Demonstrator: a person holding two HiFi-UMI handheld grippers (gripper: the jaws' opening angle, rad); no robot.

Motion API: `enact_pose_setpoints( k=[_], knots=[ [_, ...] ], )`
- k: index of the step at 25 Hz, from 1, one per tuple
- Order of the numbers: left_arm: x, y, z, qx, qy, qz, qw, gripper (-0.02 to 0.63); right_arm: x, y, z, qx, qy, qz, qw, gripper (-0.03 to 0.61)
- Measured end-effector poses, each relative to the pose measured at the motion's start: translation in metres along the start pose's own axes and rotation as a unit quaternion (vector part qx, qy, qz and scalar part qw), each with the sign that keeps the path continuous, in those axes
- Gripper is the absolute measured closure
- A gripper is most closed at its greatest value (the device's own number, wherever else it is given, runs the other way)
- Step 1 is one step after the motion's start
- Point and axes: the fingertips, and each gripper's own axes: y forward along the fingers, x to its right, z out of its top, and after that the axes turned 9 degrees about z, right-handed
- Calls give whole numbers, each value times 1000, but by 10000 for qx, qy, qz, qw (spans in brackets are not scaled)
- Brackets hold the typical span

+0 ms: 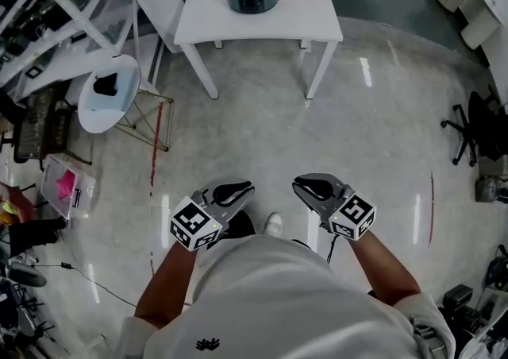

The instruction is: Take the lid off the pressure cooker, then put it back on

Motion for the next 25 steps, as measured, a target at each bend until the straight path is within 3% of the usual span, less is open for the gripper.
enact_pose_setpoints(
  k=[2, 5, 19, 25],
  knots=[
    [-12, 4, 8, 19, -21, -95, 10000, 457, 11, 4, 6, 20, 28, 30, 10000, 438],
    [-38, 14, 23, 104, 21, -205, 9997, 416, 36, 10, 16, -37, -46, -16, 10000, 411],
    [-241, 72, 125, 369, 340, -533, 9973, 411, 206, 92, 128, -113, -276, -652, 9974, 431],
    [-315, 89, 152, 405, 467, -646, 9960, 417, 266, 131, 167, -112, -358, -813, 9960, 431]
  ],
)
